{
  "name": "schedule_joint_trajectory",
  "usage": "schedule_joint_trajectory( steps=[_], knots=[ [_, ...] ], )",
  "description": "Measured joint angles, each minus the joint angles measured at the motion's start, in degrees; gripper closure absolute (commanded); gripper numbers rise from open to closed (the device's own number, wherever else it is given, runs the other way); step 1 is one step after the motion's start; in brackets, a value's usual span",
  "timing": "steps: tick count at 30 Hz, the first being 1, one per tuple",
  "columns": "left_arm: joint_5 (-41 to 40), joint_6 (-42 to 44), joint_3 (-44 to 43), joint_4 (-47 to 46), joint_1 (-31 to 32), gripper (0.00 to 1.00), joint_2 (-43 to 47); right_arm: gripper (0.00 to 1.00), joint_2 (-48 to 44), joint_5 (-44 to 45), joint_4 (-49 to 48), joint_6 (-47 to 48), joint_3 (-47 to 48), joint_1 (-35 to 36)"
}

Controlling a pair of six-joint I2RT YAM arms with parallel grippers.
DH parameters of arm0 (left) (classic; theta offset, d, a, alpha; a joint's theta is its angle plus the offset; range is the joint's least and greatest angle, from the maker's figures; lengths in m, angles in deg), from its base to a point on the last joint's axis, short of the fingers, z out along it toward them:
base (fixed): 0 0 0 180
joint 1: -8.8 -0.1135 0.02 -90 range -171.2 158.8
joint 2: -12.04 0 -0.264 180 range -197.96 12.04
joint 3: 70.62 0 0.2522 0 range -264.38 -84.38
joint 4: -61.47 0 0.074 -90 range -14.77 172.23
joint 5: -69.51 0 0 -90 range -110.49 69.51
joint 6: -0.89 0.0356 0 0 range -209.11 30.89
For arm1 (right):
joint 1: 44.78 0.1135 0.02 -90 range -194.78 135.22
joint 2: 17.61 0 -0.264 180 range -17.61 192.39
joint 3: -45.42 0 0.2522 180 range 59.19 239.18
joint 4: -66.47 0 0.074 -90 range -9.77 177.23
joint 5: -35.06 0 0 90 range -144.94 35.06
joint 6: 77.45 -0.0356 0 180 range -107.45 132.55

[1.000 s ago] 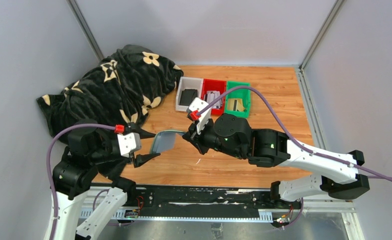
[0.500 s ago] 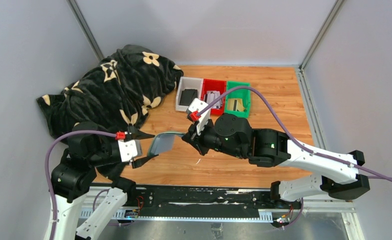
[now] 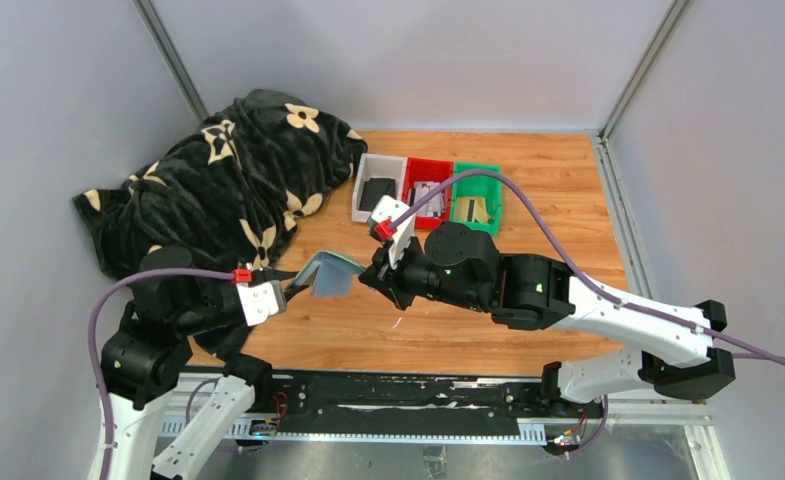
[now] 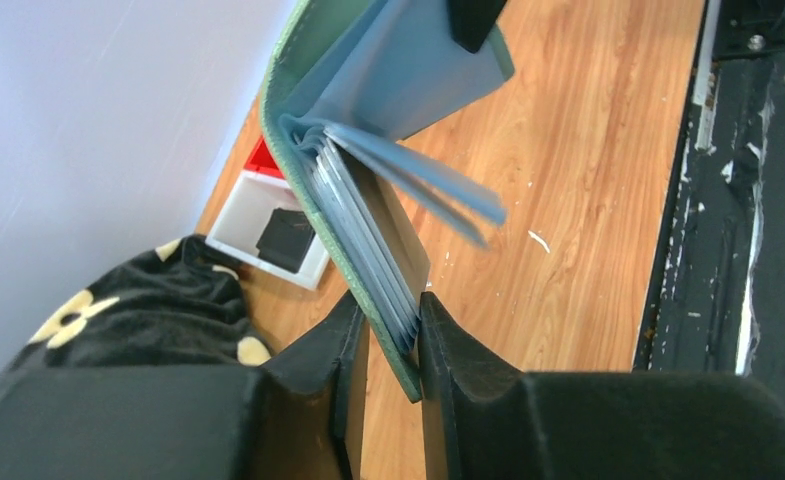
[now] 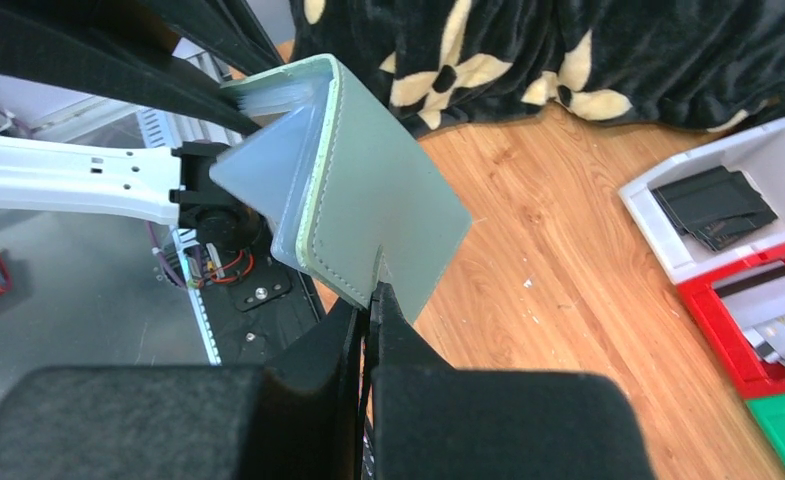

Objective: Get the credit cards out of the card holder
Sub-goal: Remove the credit card from the card holder.

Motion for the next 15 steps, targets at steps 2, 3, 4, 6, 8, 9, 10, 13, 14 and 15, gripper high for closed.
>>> schedule_joint_trajectory(
  steps=[2,3,4,6,8,9,10,13,14,15],
  knots=[
    [-1.0,-1.7,0.5,-1.6,0.0,0.82,0.8,0.91,0.3,-1.3,-0.7,0.0,0.0,-0.1],
    [-1.5,-2.5,0.9,-2.4,0.0,0.84,1.2,0.81,0.3,-1.7,-1.1,0.1,-0.1,-0.2],
    [-1.9,-3.3,1.0,-2.9,0.0,0.87,1.7,0.66,0.3,-2.4,-1.5,0.1,-0.3,-0.2],
    [-2.3,-4.3,1.1,-4.2,0.0,0.93,2.0,0.37,0.2,-3.6,-3.0,0.3,-1.4,-0.2],
    [-2.6,-5.2,1.1,-5.6,0.0,0.96,2.0,0.25,0.0,-4.6,-4.8,-0.3,-3.1,-0.2],
    [-2.7,-6.0,1.1,-6.1,0.0,0.97,1.9,0.23,-0.1,-4.9,-6.2,0.3,-4.7,-0.2],
    [-2.8,-7.0,1.1,-6.5,0.0,0.97,1.7,0.22,-0.2,-5.0,-7.2,0.6,-6.0,-0.2],
    [-2.9,-10.7,1.1,-7.1,0.0,0.99,0.9,0.21,-0.2,-4.9,-9.9,2.1,-8.8,-0.2],
    [-2.9,-12.0,1.1,-7.2,0.0,1.0,0.5,0.21,-0.2,-4.6,-11.2,3.1,-9.6,-0.2],
    [-2.9,-13.6,1.0,-7.3,0.0,1.0,0.1,0.21,-0.2,-4.0,-12.5,4.3,-10.2,-0.1]
  ],
)
